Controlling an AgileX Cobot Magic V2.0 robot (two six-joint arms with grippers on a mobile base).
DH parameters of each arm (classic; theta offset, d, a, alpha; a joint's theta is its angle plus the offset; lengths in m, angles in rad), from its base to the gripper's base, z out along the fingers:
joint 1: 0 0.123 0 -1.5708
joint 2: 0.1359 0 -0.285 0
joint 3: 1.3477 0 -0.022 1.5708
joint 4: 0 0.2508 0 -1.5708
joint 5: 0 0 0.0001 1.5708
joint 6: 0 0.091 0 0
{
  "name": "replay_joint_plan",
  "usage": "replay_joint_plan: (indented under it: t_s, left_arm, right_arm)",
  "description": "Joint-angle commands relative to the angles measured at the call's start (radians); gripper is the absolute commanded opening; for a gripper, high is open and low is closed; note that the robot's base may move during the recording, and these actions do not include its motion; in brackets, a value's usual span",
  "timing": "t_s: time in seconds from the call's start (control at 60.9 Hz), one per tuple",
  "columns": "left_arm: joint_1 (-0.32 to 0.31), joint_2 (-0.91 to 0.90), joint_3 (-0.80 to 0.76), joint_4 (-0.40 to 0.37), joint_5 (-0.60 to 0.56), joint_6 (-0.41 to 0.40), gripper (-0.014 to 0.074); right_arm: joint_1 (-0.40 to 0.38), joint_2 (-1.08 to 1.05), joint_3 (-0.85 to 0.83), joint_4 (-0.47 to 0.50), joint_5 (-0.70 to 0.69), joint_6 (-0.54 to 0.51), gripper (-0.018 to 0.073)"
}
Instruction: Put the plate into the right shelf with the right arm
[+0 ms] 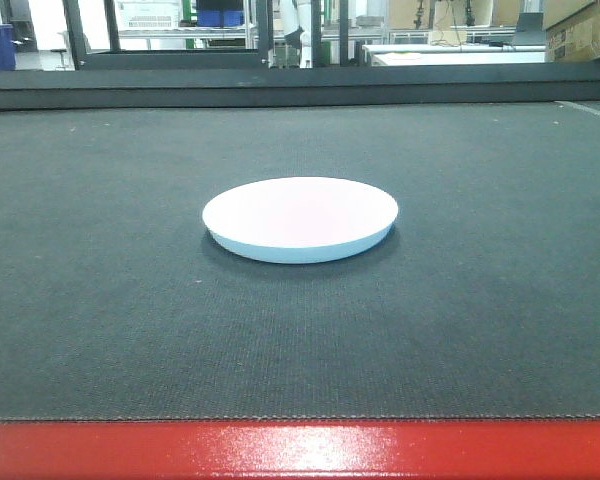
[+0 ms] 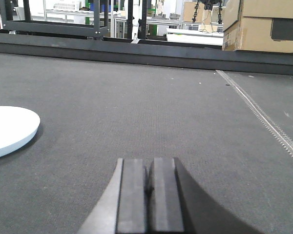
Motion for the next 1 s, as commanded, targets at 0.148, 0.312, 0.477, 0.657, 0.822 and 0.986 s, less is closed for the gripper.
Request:
replay_joint_plan:
  t_s: [0.148, 0.312, 0.477, 0.657, 0.822, 0.986]
  left_arm:
    - [0.003, -0.011, 0.007, 0.000, -0.089, -0.006, -0.0047]
    - [0.003, -0.011, 0.007, 0.000, -0.089, -0.006, -0.0047]
    - [0.003, -0.011, 0.007, 0.000, -0.089, -0.006, -0.0047]
    - [0.003, -0.011, 0.007, 0.000, -0.089, -0.006, -0.0047]
    - [0.003, -0.011, 0.007, 0.000, -0.089, -0.006, -0.0047]
    - [0.003, -0.011, 0.007, 0.000, -0.089, -0.006, -0.0047]
  right_arm:
    - [-0.006, -0.008, -0.005, 0.001, -0.083, -0.006, 0.0050]
    - [-0.006, -0.008, -0.005, 0.001, -0.083, -0.006, 0.0050]
    - [-0.006, -0.008, -0.005, 0.001, -0.083, -0.006, 0.0050]
    - [-0.006, -0.008, -0.005, 0.001, -0.110, -0.006, 0.0050]
    - [-0.006, -0.007, -0.036, 0.001, -0.141, 0.014, 0.0050]
    - [-0.006, 0.041, -0.205, 0.001, 0.063, 0.021, 0.0071]
